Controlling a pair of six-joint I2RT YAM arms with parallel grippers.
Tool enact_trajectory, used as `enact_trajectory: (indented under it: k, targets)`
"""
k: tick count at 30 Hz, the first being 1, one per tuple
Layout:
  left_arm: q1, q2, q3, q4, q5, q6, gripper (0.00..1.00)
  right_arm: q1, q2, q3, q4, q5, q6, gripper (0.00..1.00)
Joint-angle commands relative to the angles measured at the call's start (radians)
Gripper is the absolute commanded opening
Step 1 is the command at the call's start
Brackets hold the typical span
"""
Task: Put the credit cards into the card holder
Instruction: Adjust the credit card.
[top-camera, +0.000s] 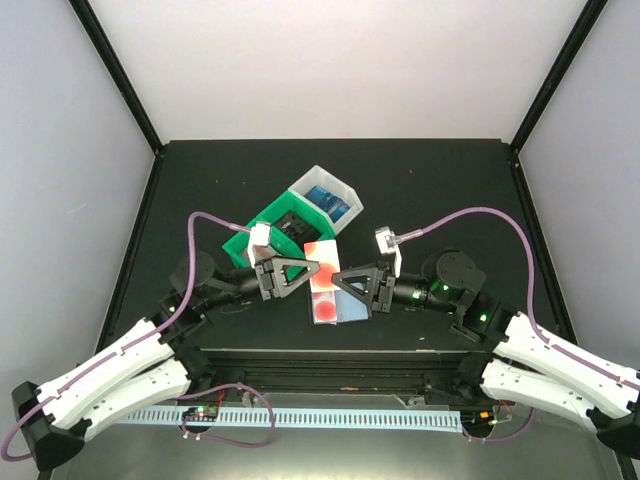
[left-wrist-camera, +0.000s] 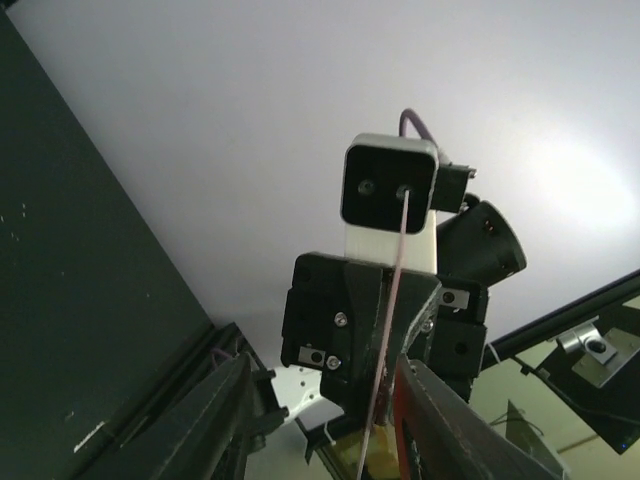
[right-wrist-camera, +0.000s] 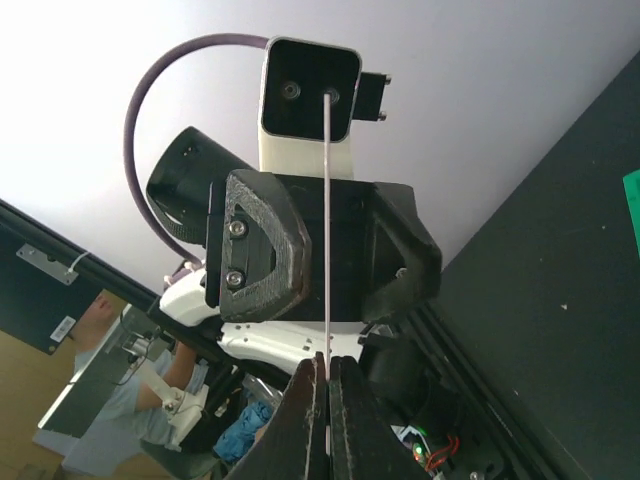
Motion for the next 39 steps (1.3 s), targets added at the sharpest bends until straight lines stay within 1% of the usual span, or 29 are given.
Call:
enact_trajectory:
  k: [1, 2, 3, 4, 5, 6, 9, 10, 12, 13, 15, 17, 19, 23, 24, 26, 29, 32, 36, 39]
  targets:
    - [0.004, 0.024, 0.046, 0.057, 0.083, 0.034, 0.41, -0.023, -0.016, -0.013, -0.013, -0.059, -0.002, 0.01]
    - [0.005, 0.023, 0.048, 0.044, 0.072, 0.04, 0.36, -0.029, -0.016, -0.017, -0.01, -0.068, 0.002, 0.01]
    - [0.005, 0.019, 0.048, 0.033, 0.063, 0.044, 0.27, -0.035, -0.016, -0.019, -0.006, -0.073, 0.006, 0.01]
    - [0.005, 0.017, 0.047, 0.024, 0.052, 0.046, 0.2, -0.042, -0.016, -0.022, -0.002, -0.077, 0.01, 0.01]
    - [0.006, 0.013, 0.046, 0.018, 0.044, 0.048, 0.16, -0.045, -0.016, -0.026, -0.001, -0.08, 0.014, 0.01]
    - [0.007, 0.009, 0.043, 0.014, 0.034, 0.05, 0.14, -0.05, -0.017, -0.031, 0.0, -0.077, 0.018, 0.01]
    - [0.008, -0.003, 0.035, -0.002, 0.014, 0.06, 0.12, -0.062, -0.027, -0.049, 0.01, -0.078, 0.032, 0.01]
    - [0.009, -0.005, 0.031, -0.004, 0.008, 0.062, 0.1, -0.064, -0.031, -0.057, 0.016, -0.079, 0.038, 0.01]
    - [0.01, -0.007, 0.024, -0.009, 0.003, 0.067, 0.03, -0.067, -0.037, -0.065, 0.012, -0.081, 0.041, 0.01]
    - [0.011, -0.006, 0.02, -0.011, 0.0, 0.069, 0.02, -0.07, -0.039, -0.067, 0.008, -0.081, 0.043, 0.02]
    - [0.012, -0.001, 0.01, -0.018, -0.008, 0.069, 0.02, -0.074, -0.038, -0.07, -0.014, -0.079, 0.037, 0.08]
    - [0.014, 0.005, -0.003, -0.015, -0.015, 0.069, 0.02, -0.077, -0.038, -0.074, -0.021, -0.078, 0.031, 0.21]
    - [0.014, 0.013, -0.017, -0.009, -0.018, 0.062, 0.02, -0.082, -0.036, -0.074, -0.03, -0.076, 0.024, 0.31]
    - [0.019, 0.024, -0.043, -0.025, -0.046, 0.054, 0.02, -0.093, -0.041, -0.07, -0.105, -0.029, -0.011, 0.64]
    - [0.02, 0.026, -0.048, -0.039, -0.06, 0.056, 0.01, -0.095, -0.047, -0.068, -0.142, 0.013, -0.025, 0.69]
    - [0.022, 0.029, -0.061, -0.092, -0.105, 0.059, 0.02, -0.097, -0.062, -0.062, -0.232, 0.112, -0.054, 0.75]
    - [0.026, 0.05, -0.09, -0.178, -0.182, 0.049, 0.01, -0.097, -0.066, -0.056, -0.404, 0.301, -0.089, 0.77]
    - [0.027, 0.103, -0.145, -0.183, -0.2, 0.021, 0.02, -0.098, -0.005, -0.042, -0.531, 0.432, -0.146, 0.77]
    - [0.019, 0.222, -0.211, -0.062, -0.179, -0.012, 0.02, -0.097, 0.12, -0.035, -0.65, 0.535, -0.214, 0.76]
    - [0.011, 0.324, -0.222, 0.008, -0.184, -0.01, 0.02, -0.097, 0.204, -0.051, -0.657, 0.559, -0.244, 0.74]
